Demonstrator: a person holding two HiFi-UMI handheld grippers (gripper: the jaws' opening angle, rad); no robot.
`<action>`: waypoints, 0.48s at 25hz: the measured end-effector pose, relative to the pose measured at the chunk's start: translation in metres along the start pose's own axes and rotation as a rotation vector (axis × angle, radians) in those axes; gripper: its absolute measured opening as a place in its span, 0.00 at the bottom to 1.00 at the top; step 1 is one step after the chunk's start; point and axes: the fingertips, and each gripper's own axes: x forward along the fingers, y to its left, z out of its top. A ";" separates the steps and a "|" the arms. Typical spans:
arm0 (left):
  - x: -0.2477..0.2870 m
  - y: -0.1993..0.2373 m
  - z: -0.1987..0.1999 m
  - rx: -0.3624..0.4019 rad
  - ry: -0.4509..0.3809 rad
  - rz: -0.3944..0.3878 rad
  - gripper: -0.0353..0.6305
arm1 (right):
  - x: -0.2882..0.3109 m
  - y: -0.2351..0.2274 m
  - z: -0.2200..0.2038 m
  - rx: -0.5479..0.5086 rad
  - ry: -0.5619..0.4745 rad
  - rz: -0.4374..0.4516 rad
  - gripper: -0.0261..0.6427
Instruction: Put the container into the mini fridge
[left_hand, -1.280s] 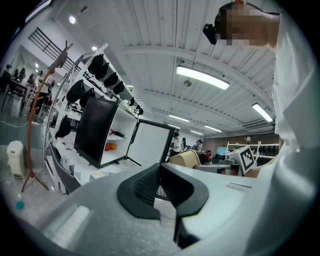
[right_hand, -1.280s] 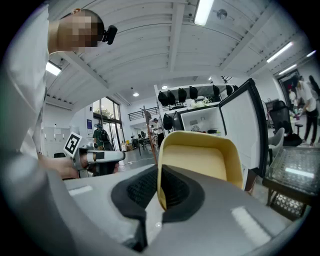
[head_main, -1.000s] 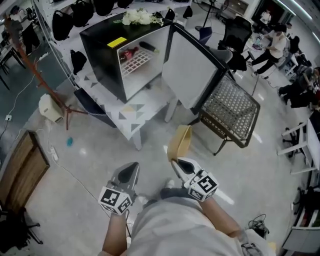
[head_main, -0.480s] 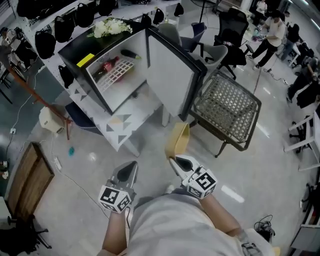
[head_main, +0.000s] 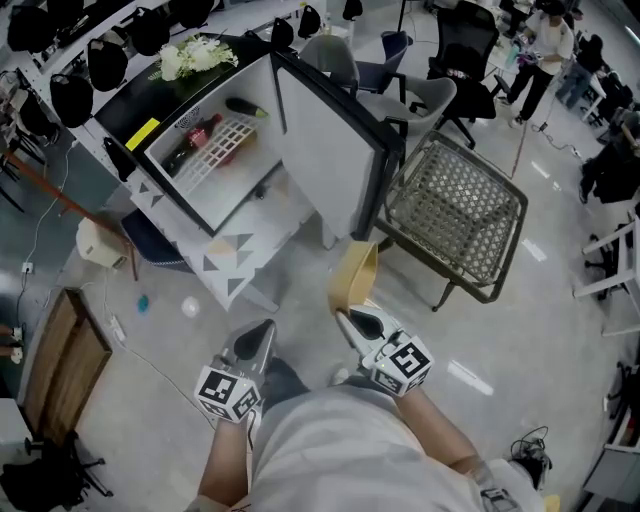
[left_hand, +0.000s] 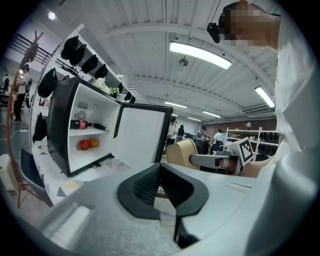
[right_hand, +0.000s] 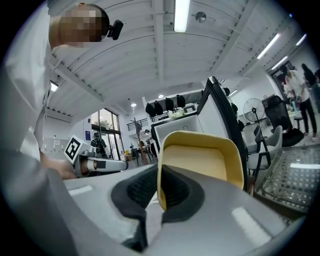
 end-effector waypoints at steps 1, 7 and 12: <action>0.004 0.006 0.002 -0.002 0.000 -0.005 0.07 | 0.005 -0.003 -0.001 0.000 0.005 -0.003 0.06; 0.033 0.056 0.018 0.004 0.011 -0.087 0.07 | 0.054 -0.016 0.004 0.005 0.019 -0.064 0.06; 0.050 0.106 0.033 0.002 0.016 -0.172 0.07 | 0.101 -0.020 0.010 0.014 0.024 -0.129 0.06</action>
